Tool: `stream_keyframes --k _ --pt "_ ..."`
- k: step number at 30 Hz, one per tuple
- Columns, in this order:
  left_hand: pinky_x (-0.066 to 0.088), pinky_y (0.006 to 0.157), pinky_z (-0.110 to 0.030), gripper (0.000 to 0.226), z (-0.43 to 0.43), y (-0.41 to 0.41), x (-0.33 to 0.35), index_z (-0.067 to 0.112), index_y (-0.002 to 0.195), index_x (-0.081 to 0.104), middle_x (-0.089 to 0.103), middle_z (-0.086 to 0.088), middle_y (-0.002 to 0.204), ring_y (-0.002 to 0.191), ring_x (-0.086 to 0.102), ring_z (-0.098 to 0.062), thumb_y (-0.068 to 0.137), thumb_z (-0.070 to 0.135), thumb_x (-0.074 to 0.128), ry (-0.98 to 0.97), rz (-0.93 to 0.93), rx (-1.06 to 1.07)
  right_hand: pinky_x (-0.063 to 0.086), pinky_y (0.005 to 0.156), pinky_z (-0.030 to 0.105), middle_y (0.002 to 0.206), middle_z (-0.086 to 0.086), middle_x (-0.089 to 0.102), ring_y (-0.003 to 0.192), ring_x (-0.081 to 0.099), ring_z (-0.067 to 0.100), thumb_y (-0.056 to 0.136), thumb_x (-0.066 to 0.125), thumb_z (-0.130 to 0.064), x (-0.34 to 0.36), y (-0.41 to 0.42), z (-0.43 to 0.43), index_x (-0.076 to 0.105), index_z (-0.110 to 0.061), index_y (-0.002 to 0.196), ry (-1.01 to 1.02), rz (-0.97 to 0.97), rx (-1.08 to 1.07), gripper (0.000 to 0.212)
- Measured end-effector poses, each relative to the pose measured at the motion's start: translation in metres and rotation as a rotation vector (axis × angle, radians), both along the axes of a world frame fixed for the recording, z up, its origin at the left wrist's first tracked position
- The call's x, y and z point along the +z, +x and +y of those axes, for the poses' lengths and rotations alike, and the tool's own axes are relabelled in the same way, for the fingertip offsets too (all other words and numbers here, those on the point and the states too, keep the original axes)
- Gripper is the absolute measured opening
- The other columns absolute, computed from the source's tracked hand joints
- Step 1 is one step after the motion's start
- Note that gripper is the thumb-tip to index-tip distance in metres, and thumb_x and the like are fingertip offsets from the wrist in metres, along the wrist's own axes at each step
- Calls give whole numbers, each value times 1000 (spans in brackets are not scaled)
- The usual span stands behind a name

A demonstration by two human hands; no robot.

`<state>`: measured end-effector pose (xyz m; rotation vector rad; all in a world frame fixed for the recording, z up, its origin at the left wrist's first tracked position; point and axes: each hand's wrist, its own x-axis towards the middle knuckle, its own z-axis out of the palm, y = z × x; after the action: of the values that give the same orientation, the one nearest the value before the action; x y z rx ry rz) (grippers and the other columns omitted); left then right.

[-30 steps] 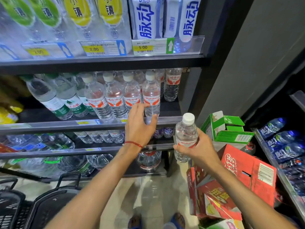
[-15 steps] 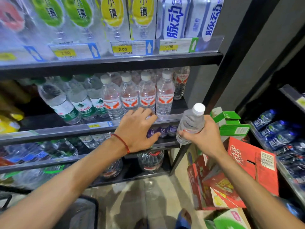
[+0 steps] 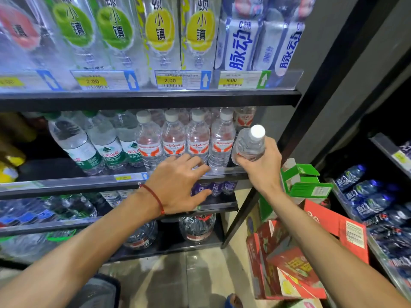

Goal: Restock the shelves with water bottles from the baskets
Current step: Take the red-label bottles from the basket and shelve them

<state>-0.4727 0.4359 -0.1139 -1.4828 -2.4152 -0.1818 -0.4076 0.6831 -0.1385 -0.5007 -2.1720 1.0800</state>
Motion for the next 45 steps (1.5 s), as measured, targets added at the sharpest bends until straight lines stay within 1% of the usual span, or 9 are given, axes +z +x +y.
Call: stream_keyframes --k 4,8,12,21,28,31,33,39,45 --pt "49 75 -37 62 3 -1 -3 21 128 64 64 2 110 93 58 -20 92 68 44 -70 -48 42 50 95 20 119 1 67 106 64 9 70 98 -29 -7 -17 7 65 -18 123 -88 -44 9 64" --pt "51 80 -38 64 4 0 -4 24 134 59 61 4 118 98 58 -19 91 68 42 -103 -92 91 49 85 8 112 -3 74 101 69 6 71 97 -20 -10 -31 15 66 -13 121 -165 -66 39 60" --pt "50 80 -39 64 6 -2 -8 25 133 58 60 4 117 97 57 -19 91 69 39 -125 -121 120 53 95 26 117 -3 72 107 68 12 72 96 -23 -8 -43 20 62 -10 130 -165 -132 64 68" --pt "52 78 -39 62 13 -6 -17 27 135 57 59 6 114 101 58 -20 89 66 42 -132 -175 117 51 99 26 122 -5 69 111 64 8 82 89 -22 -9 -43 25 57 -10 136 -211 -214 111 64" --pt "53 73 -38 59 14 -9 -19 27 133 60 60 6 111 95 59 -19 88 63 48 -121 -176 103 49 113 43 132 -5 65 125 61 12 87 86 -22 -14 -38 17 49 -18 143 -221 -282 92 67" --pt "53 72 -37 57 11 -10 -17 26 130 62 63 6 113 94 61 -19 86 60 52 -97 -160 105 37 119 38 146 1 56 138 50 20 91 81 -24 -11 -13 2 48 -20 148 -51 -345 -12 66" --pt "52 70 -38 53 7 -9 -16 23 127 65 64 3 116 93 61 -21 86 55 57 -111 -102 110 38 114 38 149 5 53 138 48 24 96 71 -25 -10 11 -13 46 -16 151 112 -399 -39 61" --pt "48 75 -42 51 -13 -2 -19 19 124 63 63 -4 123 98 59 -27 90 51 43 -163 -37 115 54 87 42 119 1 66 111 60 28 92 61 -47 -14 57 -52 69 -17 124 609 -575 71 44" --pt "51 81 -44 55 -53 24 -32 17 129 64 65 -6 122 103 60 -30 90 51 42 -130 -80 161 41 109 42 116 -2 67 113 60 22 88 57 -56 -9 81 -94 72 -20 115 821 -518 249 47"
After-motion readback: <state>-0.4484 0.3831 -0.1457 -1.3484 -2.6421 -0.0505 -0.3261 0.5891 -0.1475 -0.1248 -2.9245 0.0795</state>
